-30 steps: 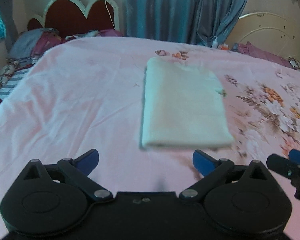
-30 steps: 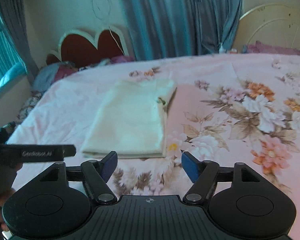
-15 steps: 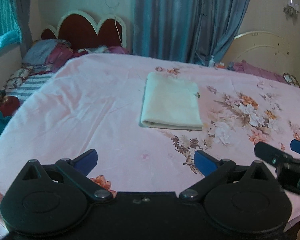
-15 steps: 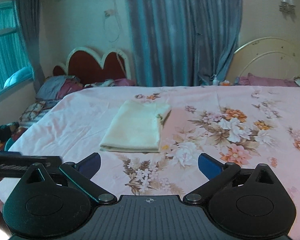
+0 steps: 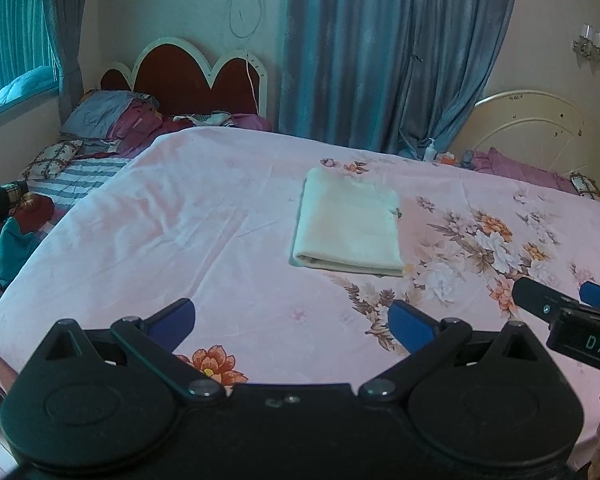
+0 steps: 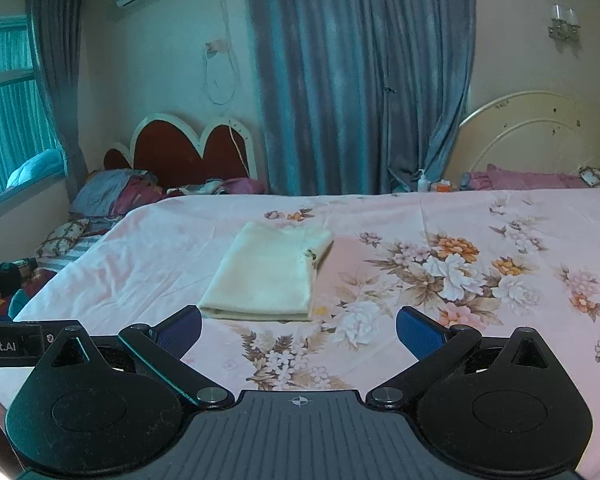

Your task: Fold small clothes

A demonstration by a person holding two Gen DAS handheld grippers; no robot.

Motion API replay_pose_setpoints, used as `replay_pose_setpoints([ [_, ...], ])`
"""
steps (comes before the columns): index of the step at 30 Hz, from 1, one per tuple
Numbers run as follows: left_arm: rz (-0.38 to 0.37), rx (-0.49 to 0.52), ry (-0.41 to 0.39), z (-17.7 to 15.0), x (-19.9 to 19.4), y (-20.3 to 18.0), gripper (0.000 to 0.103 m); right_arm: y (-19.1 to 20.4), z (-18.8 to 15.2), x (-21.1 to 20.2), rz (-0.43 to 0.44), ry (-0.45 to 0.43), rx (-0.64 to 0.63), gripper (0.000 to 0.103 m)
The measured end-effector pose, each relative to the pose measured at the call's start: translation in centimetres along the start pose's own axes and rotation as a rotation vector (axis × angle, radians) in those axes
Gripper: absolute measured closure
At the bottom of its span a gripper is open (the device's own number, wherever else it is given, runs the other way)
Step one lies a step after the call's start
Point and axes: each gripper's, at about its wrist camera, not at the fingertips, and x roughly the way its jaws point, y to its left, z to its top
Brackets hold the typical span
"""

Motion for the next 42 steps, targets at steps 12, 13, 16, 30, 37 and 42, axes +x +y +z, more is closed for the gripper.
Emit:
replay_pose_setpoints([
  [12, -0.002, 0.001, -0.006, -0.06, -0.46, -0.28, 0.001, -0.27, 0.06, -0.11, 0.001, -0.003, 0.005, 0.001],
  [13, -0.001, 0.001, -0.007, -0.08, -0.44, -0.27, 0.001, -0.32, 0.08, -0.11, 0.002, -0.002, 0.005, 0.001],
  [16, -0.002, 0.003, -0.009, -0.03, -0.49, -0.33, 0.001, -0.36, 0.12, -0.14, 0.003, -0.002, 0.009, 0.001],
  [30, -0.003, 0.002, -0.008, 0.18, -0.46, -0.30, 0.001, -0.31, 0.18, -0.05, 0.004, 0.000, 0.008, 0.001],
  [37, -0.003, 0.003, -0.009, 0.29, -0.46, -0.29, 0.001, -0.31, 0.22, -0.03, 0.006, 0.000, 0.008, 0.001],
  [42, -0.006, 0.004, -0.007, 0.35, -0.31, -0.10, 0.001, -0.17, 0.32, 0.08, 0.009, 0.004, 0.011, 0.001],
])
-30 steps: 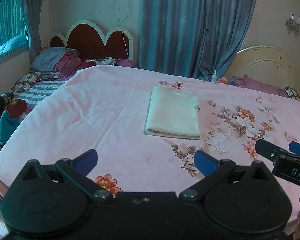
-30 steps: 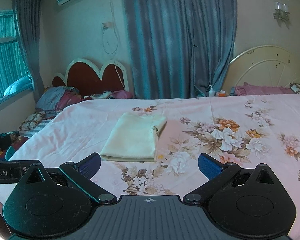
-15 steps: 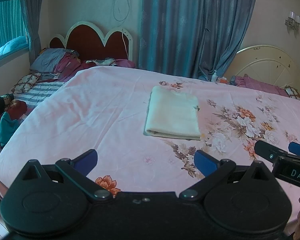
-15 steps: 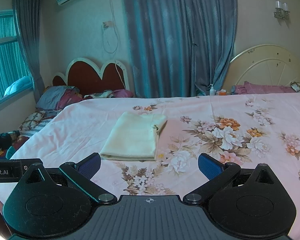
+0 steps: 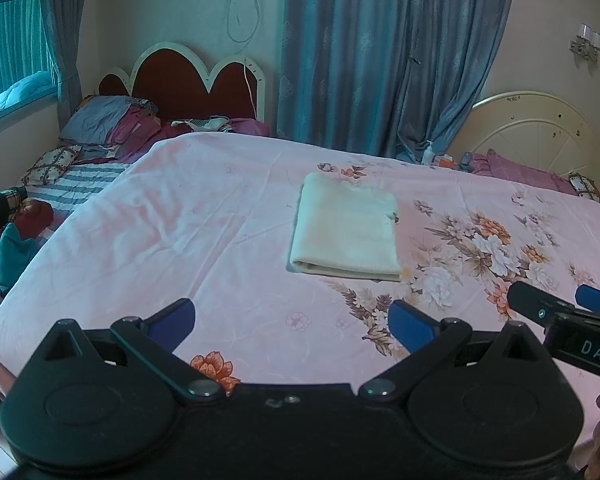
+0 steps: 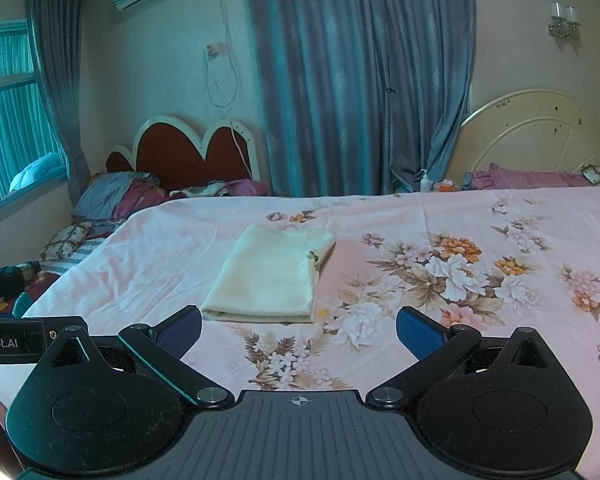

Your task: Fold small clothes

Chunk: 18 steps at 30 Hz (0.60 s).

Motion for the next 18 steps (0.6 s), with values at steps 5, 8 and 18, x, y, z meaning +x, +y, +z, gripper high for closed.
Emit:
replay_pose_setpoints([
  [5, 0.001, 0.000, -0.001, 0.00, -0.02, -0.03, 0.001, 0.30, 0.08, 0.10, 0.000, 0.001, 0.000, 0.001],
  [8, 0.000, -0.001, 0.000, -0.01, -0.02, -0.03, 0.001, 0.38, 0.01, 0.10, 0.001, 0.001, 0.002, 0.001],
  [18, -0.004, 0.001, 0.008, -0.07, 0.33, -0.01, 0.001, 0.52, -0.34, 0.42, 0.001, 0.008, 0.005, 0.001],
])
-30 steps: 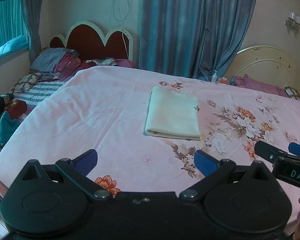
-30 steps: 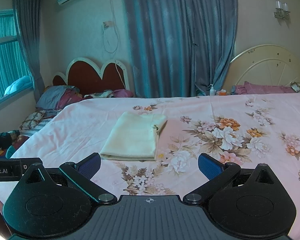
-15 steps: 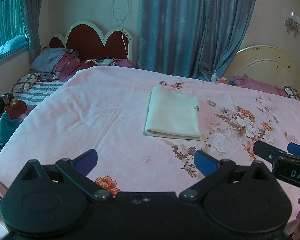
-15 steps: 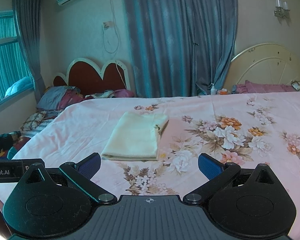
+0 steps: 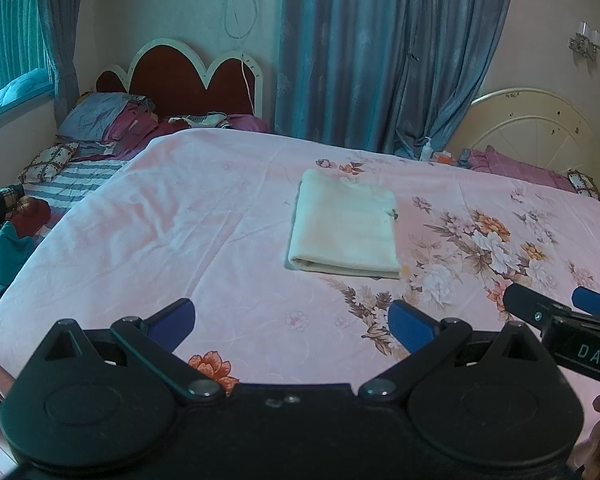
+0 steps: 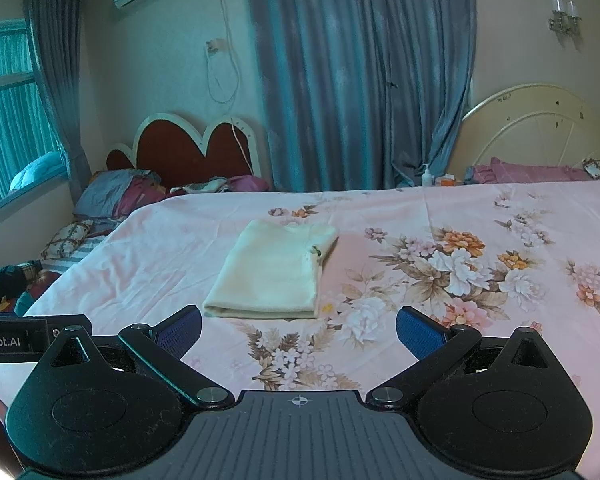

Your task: Fold small clothes

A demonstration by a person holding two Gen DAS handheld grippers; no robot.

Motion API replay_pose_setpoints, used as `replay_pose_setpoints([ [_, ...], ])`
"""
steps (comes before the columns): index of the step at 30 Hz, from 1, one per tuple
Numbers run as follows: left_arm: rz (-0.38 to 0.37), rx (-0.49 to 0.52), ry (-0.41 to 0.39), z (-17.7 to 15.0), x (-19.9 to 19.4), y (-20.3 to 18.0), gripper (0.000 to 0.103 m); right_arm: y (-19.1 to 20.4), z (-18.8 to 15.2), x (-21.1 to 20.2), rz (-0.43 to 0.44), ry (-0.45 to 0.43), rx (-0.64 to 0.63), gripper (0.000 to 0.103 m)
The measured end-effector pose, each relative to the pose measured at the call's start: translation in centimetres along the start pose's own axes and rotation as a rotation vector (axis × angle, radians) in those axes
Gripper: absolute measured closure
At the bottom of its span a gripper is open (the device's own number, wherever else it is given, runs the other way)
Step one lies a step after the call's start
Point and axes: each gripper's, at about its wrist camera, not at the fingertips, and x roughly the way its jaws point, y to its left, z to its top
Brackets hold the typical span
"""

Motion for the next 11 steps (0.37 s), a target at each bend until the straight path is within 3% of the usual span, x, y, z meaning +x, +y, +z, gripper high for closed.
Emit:
replay_pose_setpoints([
  [8, -0.007, 0.026, -0.032, 0.1, 1.8, -0.3, 0.007, -0.7, -0.4, 1.3, -0.019, 0.023, 0.012, 0.001],
  [11, -0.008, 0.016, -0.009, 0.6, 3.5, -0.3, 0.000, -1.5, -0.5, 2.4, -0.039, 0.044, 0.031, 0.001],
])
